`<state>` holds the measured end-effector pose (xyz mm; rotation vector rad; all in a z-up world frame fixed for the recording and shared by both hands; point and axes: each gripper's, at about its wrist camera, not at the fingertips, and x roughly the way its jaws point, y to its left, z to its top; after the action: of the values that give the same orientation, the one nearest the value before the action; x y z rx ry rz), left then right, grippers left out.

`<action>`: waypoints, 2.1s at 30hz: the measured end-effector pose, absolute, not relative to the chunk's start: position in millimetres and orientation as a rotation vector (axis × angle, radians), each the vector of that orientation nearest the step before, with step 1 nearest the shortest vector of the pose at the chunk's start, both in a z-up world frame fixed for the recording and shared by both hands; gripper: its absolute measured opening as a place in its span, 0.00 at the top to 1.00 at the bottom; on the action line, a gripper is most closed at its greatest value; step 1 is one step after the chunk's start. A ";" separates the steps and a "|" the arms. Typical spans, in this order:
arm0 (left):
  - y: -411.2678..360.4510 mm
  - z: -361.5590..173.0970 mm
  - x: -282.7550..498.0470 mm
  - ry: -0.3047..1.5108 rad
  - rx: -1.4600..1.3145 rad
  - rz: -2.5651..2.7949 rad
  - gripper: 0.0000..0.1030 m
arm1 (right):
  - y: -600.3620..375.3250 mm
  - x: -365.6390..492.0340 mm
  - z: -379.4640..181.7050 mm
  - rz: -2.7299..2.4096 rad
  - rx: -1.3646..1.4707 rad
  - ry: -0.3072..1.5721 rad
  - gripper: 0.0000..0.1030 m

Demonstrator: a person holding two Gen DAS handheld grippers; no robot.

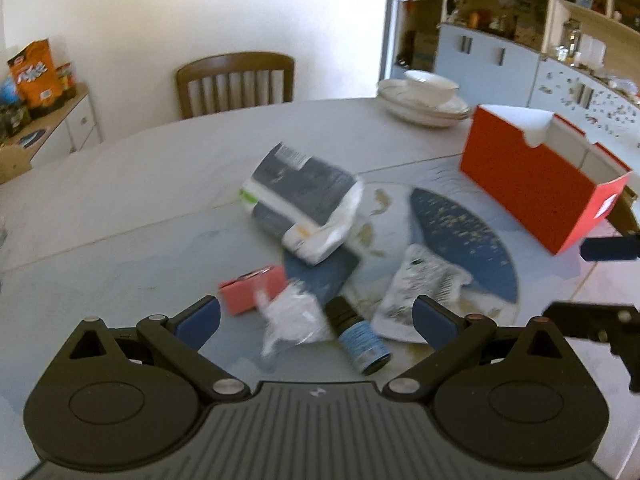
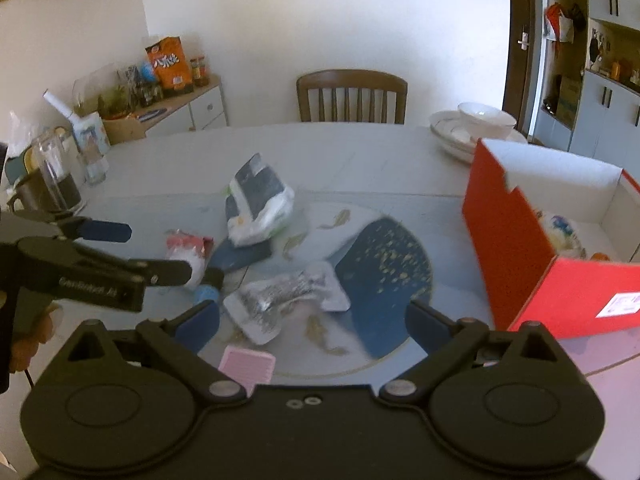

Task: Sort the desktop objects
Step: 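Move the left gripper to the clear bag while the right gripper nears the pink pad, then close the left gripper on the clear bag while the right gripper grasps the pink pad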

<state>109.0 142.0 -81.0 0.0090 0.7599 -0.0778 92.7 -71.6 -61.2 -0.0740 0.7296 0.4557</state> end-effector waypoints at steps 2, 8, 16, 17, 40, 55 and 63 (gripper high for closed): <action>145.3 -85.5 110.9 0.774 0.006 -0.062 0.00 | -64.3 89.7 -66.8 0.458 -0.077 0.738 0.05; 150.5 -95.9 116.3 0.805 0.005 -0.032 0.01 | -41.6 82.1 -83.7 0.476 -0.129 0.757 0.08; 154.3 -104.7 123.4 0.838 -0.034 -0.011 0.04 | -23.3 76.4 -101.7 0.508 -0.171 0.807 0.17; 155.1 -105.6 125.0 0.843 -0.041 -0.009 0.07 | -22.5 76.0 -102.2 0.510 -0.175 0.808 0.18; 159.8 -121.0 157.2 0.916 -0.100 0.015 0.39 | -14.1 82.4 -122.7 0.521 -0.214 0.863 0.36; 155.5 -118.4 153.9 0.907 -0.083 -0.013 0.67 | -17.0 97.0 -122.0 0.563 -0.207 0.833 0.60; 159.0 -115.6 146.0 0.899 -0.096 0.004 0.70 | -23.6 98.5 -120.1 0.556 -0.196 0.854 0.61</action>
<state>146.0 159.0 -115.6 -0.0960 0.8991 0.0041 98.5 -23.6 -120.1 -0.1963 0.8542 0.5557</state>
